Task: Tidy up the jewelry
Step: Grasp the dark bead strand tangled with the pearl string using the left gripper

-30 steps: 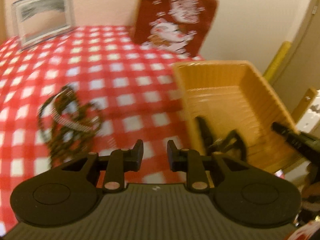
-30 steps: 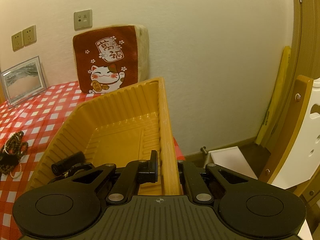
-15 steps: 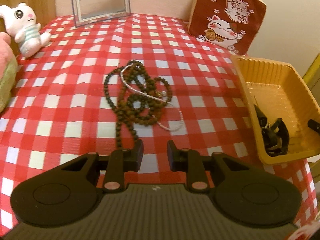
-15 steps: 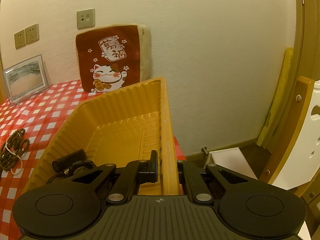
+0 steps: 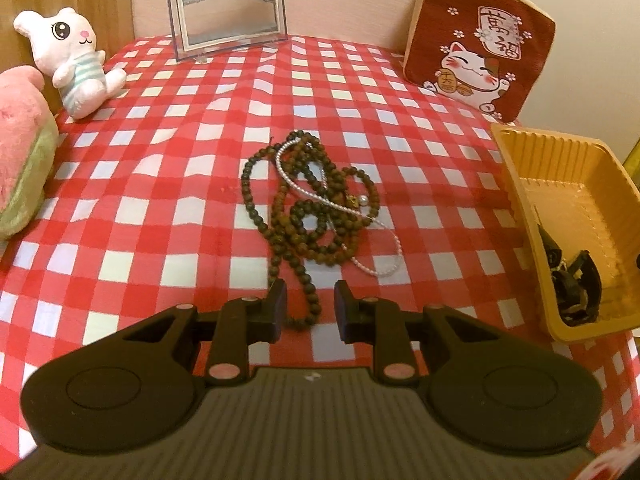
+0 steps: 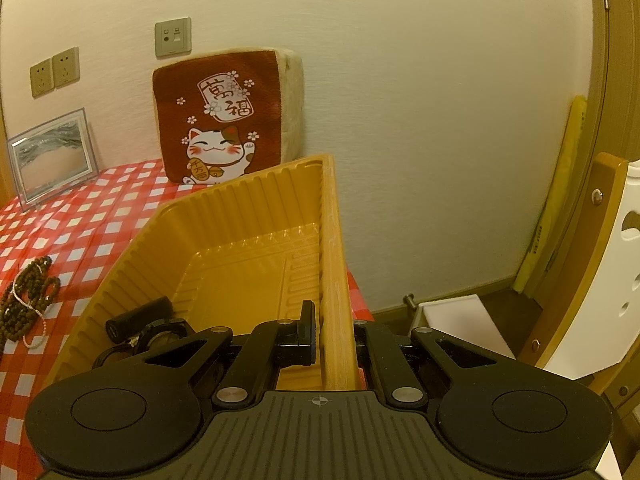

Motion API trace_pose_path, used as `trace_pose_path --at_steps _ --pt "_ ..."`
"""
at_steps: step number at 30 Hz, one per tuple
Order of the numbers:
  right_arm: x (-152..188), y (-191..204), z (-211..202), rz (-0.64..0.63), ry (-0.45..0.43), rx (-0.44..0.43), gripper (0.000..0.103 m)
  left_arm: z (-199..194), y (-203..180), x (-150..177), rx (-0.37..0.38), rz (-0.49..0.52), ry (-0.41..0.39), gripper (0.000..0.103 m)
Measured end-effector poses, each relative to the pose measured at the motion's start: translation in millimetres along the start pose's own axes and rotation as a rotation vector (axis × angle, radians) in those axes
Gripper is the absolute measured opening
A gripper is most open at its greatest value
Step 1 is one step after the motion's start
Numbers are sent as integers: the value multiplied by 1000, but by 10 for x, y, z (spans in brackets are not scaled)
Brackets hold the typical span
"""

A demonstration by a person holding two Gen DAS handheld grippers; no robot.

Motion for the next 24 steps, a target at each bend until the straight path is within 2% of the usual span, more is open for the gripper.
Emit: trace_pose_path --at_steps 11,24 --pt "-4 -7 3 4 7 2 5 156 -8 -231 2 17 -31 22" --pt "-11 -12 8 4 11 3 5 587 70 -464 -27 27 -25 22"
Point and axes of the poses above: each gripper's, at about its wrist camera, not at the fingertips, and z roughly the way its jaws point, y to its left, x to its underside, the point moved 3 cm from there along z, roughly the way its jaws point, and after that the axes turned 9 degrees about -z, right-handed, at the moved point
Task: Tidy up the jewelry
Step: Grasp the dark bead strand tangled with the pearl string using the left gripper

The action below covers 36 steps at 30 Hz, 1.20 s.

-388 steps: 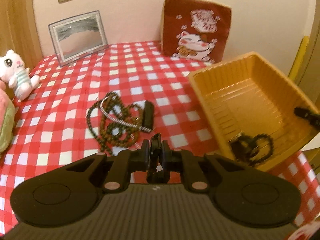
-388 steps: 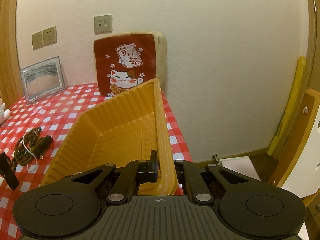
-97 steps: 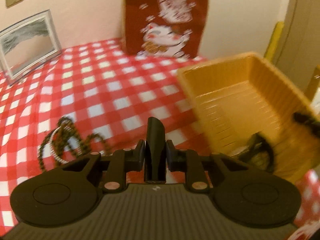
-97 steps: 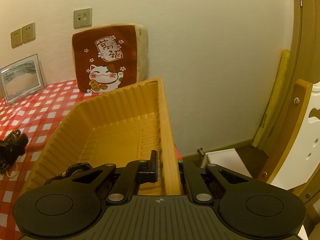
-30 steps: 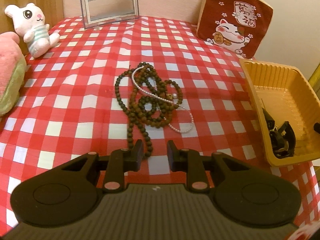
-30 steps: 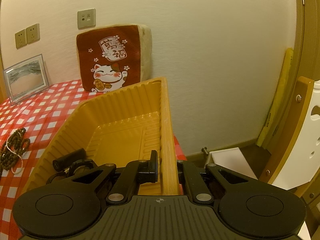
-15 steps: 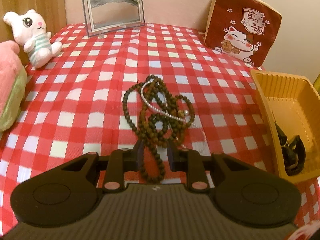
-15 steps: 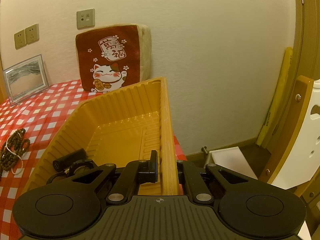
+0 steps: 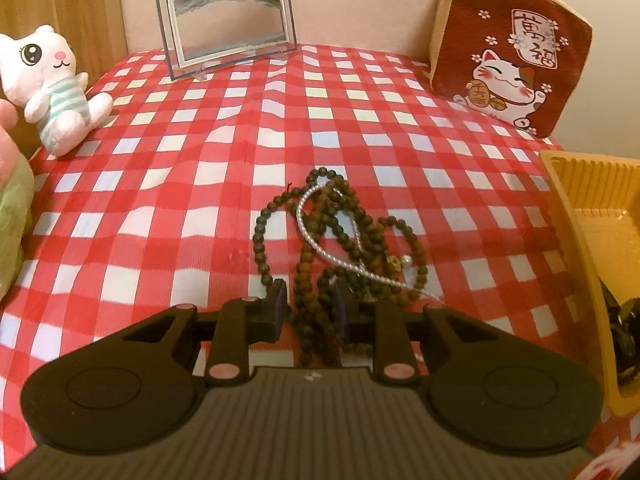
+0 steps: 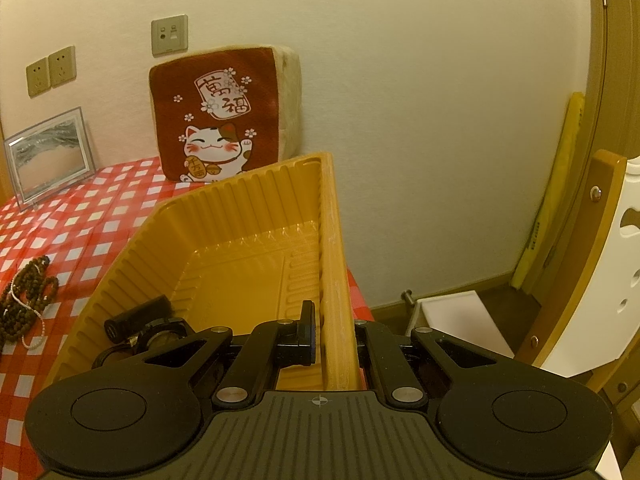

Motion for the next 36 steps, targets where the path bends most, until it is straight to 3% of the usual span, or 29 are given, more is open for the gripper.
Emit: trace_pose_path --at_steps 9,12,17,29,36 --pt "2 -9 4 1 4 1 5 238 -20 -89 1 27 19 18" --pt "1 -8 7 1 5 2 5 256 -50 -78 26 34 33 6" --pt "3 -7 6 2 4 1 5 163 -61 -34 73 33 45 6" --pt "19 -14 -16 11 -3 -5 5 -616 141 203 116 65 53 6" --pt "22 -24 -39 9 -8 -12 5 -1104 272 55 104 51 -40 6"
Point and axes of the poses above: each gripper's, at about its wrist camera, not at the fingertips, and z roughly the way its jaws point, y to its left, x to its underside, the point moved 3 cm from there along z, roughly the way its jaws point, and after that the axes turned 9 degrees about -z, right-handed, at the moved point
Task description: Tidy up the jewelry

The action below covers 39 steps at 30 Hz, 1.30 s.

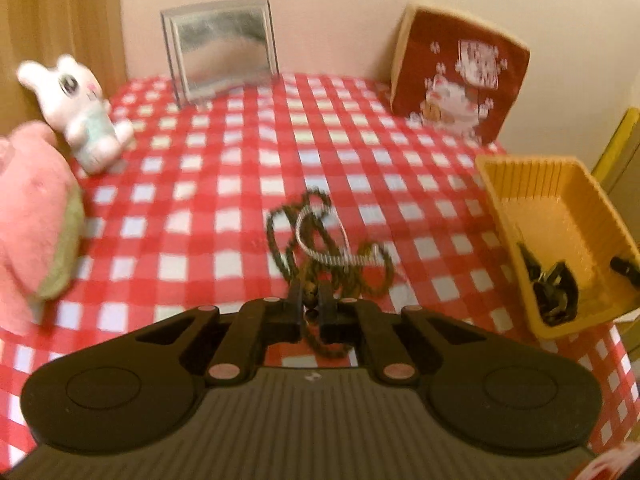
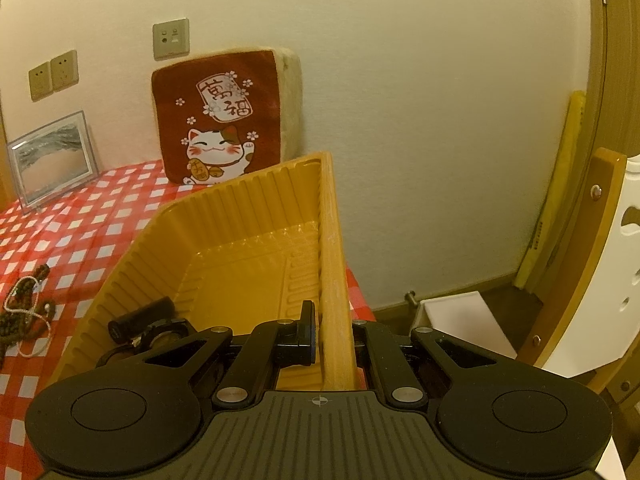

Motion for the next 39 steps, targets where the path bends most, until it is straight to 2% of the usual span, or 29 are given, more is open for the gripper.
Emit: trace_pose_path --at_steps 8,13,29,39 --pt "-7 12 -45 3 -14 -8 5 -456 -48 -307 9 -4 -130 6" --pt "-5 14 -73 6 -21 -11 5 -659 -116 -427 28 1 -183 6" --pt "-14 37 -115 2 -26 -10 6 -1139 -287 -685 92 17 -295 6" --pt "-16 44 -131 0 -29 -10 6 -1254 -382 -785 124 30 -306 6"
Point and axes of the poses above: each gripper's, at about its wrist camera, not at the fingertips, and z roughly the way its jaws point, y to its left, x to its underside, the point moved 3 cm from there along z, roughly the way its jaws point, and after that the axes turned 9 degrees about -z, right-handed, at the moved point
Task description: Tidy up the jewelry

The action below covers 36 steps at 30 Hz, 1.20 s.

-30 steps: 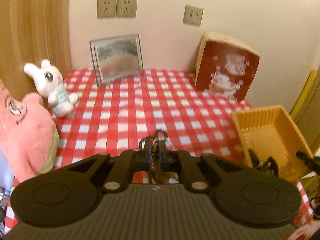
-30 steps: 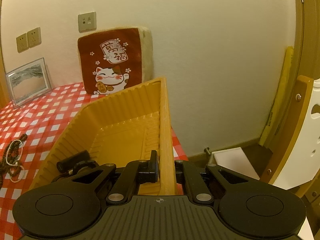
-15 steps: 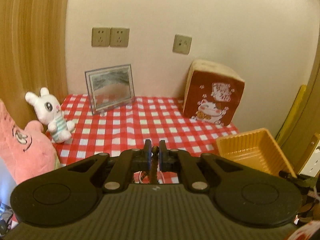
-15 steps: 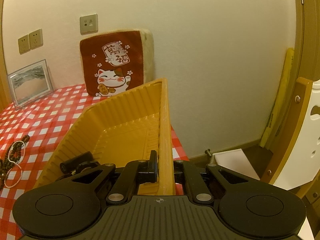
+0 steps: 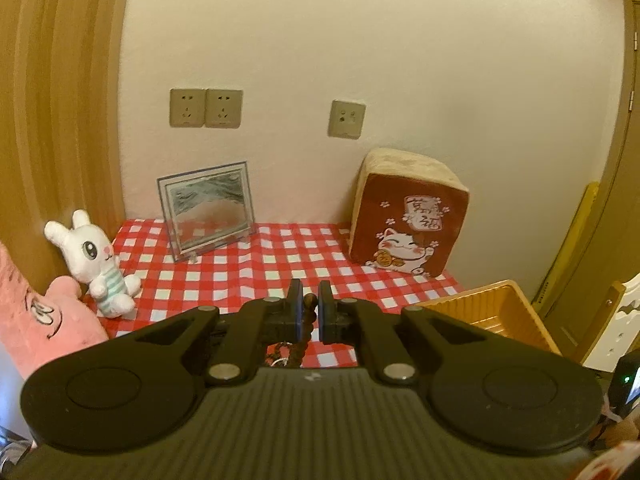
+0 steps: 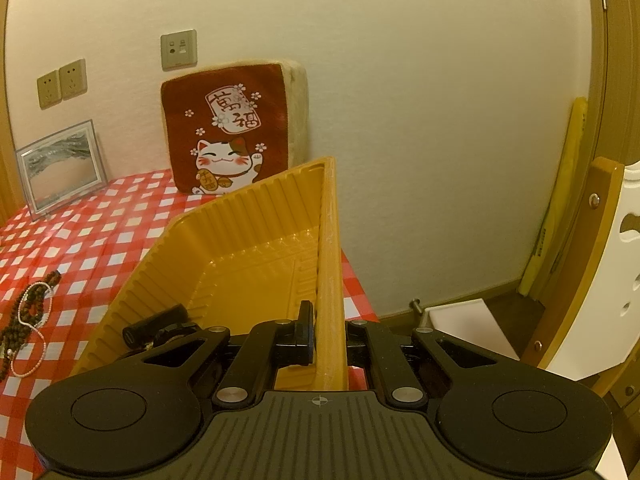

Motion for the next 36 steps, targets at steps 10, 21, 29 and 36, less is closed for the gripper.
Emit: trace_pose_path --at_steps 10,21,29,36 --pt "-42 32 -34 -8 -4 -4 6 42 -331 -121 113 31 -20 6" --pt "-111 69 -17 -19 -18 -14 6 314 -1022 -138 330 64 6 6" --pt "-129 92 -39 -22 -31 -25 9 593 -1564 -84 476 63 58 6" --pt "-114 83 -70 -25 -33 -29 9 871 -1934 62 551 51 126 6"
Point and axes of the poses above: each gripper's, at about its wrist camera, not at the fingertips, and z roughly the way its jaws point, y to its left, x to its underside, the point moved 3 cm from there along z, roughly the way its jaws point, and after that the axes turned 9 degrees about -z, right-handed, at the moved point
